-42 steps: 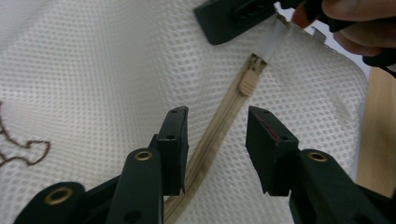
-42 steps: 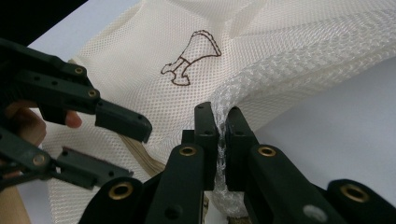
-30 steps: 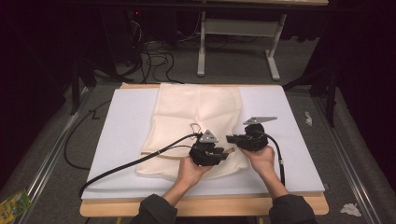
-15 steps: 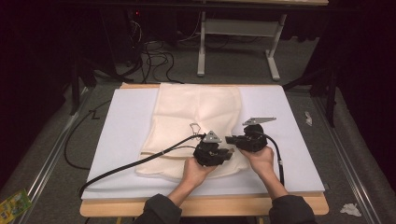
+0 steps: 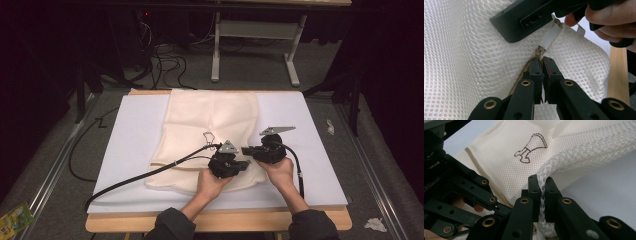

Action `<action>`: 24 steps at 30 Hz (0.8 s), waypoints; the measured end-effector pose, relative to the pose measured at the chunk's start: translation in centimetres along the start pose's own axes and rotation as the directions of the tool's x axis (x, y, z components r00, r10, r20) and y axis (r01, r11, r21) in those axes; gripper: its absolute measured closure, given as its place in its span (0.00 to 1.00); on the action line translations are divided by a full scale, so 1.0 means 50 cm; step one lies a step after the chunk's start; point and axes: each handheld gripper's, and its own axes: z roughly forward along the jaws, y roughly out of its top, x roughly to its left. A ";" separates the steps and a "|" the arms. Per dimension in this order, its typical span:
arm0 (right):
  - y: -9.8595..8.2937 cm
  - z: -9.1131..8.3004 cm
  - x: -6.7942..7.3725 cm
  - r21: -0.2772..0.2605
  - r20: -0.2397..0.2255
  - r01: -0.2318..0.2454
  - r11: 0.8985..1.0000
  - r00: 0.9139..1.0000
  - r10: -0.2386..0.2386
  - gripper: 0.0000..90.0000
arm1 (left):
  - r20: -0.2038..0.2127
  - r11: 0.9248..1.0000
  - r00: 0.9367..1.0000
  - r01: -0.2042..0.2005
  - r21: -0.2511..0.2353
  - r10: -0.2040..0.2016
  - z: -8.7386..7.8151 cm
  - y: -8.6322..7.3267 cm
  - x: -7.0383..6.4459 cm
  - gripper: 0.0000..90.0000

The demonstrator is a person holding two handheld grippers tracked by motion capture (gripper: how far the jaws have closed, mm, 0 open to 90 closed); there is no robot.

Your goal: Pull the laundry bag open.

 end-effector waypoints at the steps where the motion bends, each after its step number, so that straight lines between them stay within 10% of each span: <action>1: -0.001 0.000 0.000 -0.003 0.000 0.000 1.000 1.000 0.000 0.98 | -0.002 1.000 1.000 -0.005 0.000 0.005 -0.001 0.000 -0.002 0.96; 24: -0.009 -0.010 -0.008 0.012 0.018 0.027 1.000 0.999 -0.028 0.98 | -0.011 0.999 0.999 -0.037 0.013 0.037 -0.031 0.000 -0.001 0.97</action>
